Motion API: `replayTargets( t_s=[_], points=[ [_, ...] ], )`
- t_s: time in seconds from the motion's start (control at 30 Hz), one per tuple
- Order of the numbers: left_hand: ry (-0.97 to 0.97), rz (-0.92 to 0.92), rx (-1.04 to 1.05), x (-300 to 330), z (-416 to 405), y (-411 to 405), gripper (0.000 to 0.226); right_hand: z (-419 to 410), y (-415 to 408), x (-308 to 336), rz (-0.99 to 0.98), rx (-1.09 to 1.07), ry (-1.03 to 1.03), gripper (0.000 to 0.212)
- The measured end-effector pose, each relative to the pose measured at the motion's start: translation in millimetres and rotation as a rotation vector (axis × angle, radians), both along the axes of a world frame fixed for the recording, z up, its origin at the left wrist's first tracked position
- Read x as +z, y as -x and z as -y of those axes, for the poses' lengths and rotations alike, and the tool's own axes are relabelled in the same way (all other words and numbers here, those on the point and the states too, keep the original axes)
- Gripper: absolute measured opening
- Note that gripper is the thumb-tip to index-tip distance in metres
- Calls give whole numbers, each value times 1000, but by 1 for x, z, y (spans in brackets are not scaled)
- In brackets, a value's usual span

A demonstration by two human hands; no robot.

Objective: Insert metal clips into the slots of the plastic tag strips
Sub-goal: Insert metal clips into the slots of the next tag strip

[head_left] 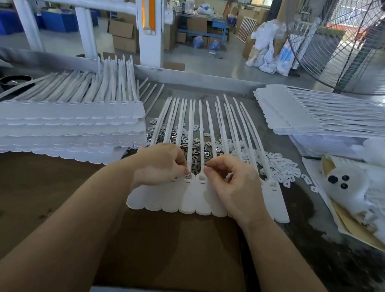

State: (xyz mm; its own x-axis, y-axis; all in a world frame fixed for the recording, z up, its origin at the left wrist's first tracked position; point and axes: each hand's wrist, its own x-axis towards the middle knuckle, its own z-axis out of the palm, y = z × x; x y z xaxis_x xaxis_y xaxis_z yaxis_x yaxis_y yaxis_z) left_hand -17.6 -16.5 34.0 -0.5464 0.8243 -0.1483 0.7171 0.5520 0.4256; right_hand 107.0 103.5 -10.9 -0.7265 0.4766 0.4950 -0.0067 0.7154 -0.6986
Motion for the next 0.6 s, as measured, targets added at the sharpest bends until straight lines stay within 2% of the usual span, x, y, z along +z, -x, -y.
replayTargets(
  t_s=[0.13,0.33,0.6],
  points=[
    [60,-80,-32,1,-3,1,25,0,1,0,0,0,6,2],
    [15,-103,-17,2,-6,0,10,-1,1,-1,-14,0,11,2],
    [13,-154,-37,-3,-8,1,11,-2,1,-3,-12,-12,19,5]
  ],
)
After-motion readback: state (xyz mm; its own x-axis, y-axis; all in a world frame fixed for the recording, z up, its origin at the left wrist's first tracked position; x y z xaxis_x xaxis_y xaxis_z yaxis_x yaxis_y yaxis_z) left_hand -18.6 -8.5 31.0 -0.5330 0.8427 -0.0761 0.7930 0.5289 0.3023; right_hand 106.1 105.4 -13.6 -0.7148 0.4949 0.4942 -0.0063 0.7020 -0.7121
